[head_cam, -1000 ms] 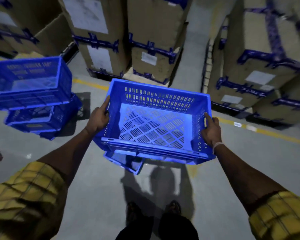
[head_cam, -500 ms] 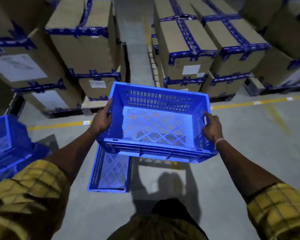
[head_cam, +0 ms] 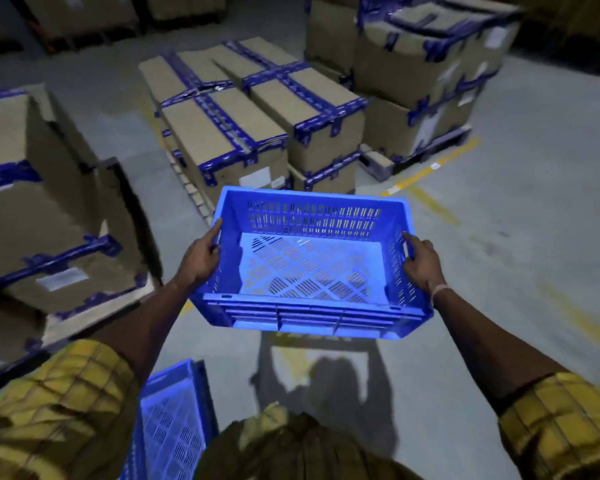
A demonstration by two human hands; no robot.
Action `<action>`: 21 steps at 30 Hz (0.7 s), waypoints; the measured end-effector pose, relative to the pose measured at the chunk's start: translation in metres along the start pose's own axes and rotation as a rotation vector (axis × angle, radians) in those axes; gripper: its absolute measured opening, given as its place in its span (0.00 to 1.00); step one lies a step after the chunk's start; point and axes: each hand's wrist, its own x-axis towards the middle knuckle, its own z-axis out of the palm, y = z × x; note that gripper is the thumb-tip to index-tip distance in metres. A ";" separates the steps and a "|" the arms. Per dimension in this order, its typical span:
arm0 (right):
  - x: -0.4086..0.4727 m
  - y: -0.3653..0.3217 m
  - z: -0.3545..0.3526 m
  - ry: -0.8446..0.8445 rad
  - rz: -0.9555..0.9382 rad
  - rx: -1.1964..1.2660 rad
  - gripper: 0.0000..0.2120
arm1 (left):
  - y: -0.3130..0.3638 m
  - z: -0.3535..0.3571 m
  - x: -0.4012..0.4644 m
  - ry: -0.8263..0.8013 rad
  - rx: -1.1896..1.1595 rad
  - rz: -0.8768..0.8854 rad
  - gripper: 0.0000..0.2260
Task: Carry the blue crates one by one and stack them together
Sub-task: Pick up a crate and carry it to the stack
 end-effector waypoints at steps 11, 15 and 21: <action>0.093 0.066 -0.088 0.244 0.232 -0.046 0.29 | 0.124 0.105 0.208 -0.192 -0.026 0.252 0.28; 0.135 0.083 -0.109 0.326 0.294 -0.053 0.30 | 0.169 0.145 0.287 -0.275 -0.059 0.336 0.28; 0.184 0.105 -0.146 0.482 0.429 -0.003 0.30 | 0.259 0.189 0.395 -0.390 -0.081 0.536 0.32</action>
